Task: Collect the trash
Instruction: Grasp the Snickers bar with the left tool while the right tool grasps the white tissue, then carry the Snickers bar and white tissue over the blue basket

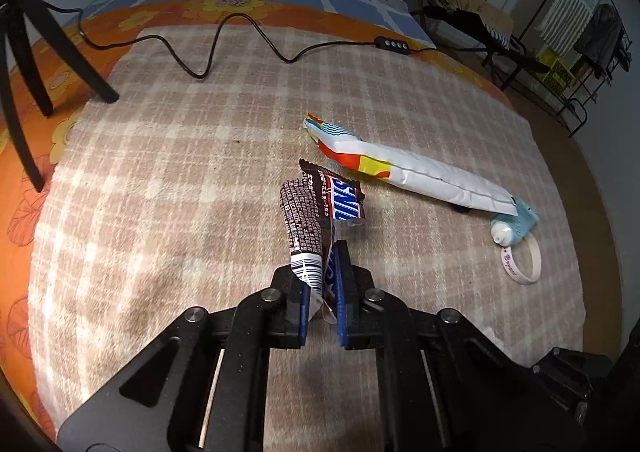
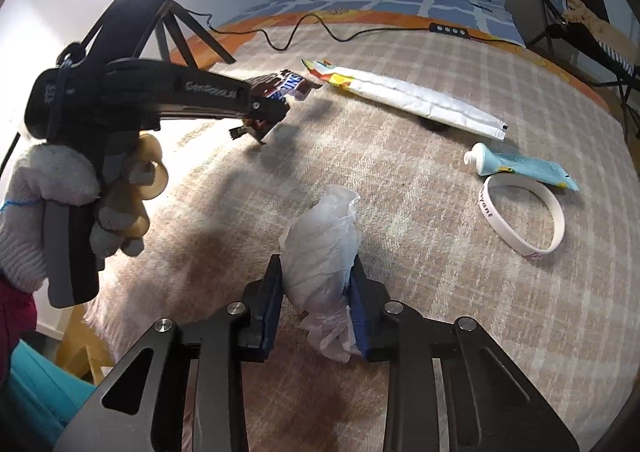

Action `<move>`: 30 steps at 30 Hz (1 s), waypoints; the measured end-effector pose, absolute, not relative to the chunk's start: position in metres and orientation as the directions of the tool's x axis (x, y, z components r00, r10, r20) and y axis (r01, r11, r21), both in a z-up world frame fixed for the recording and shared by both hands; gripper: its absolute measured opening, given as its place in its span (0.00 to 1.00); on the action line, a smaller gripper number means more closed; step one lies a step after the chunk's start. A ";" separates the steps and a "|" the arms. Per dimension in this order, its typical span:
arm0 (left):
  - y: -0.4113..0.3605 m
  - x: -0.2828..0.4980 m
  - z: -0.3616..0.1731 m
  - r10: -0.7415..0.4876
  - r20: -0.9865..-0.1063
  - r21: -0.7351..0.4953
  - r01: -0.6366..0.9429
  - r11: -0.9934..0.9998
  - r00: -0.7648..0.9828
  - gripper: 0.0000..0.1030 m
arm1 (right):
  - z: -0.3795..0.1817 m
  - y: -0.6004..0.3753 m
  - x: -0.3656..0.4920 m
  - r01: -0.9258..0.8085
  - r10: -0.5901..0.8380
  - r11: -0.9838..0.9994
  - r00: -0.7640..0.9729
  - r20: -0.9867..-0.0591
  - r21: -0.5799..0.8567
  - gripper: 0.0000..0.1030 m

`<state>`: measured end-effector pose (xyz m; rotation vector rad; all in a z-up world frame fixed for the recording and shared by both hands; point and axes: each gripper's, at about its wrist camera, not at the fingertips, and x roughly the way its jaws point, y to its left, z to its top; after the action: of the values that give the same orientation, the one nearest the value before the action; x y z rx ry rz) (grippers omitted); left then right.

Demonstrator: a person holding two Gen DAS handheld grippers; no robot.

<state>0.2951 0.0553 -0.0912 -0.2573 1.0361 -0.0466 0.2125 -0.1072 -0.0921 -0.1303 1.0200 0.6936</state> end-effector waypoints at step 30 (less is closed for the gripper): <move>0.040 0.105 -0.003 -0.222 -0.796 -0.268 0.001 0.963 0.563 0.08 | -0.023 -0.156 0.081 -0.640 0.550 0.734 0.363 -0.752 0.227 0.26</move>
<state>0.1051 0.0401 -0.0031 -0.2488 0.9661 -0.1332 0.0814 -0.1557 -0.0232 -0.1112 0.9219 0.7675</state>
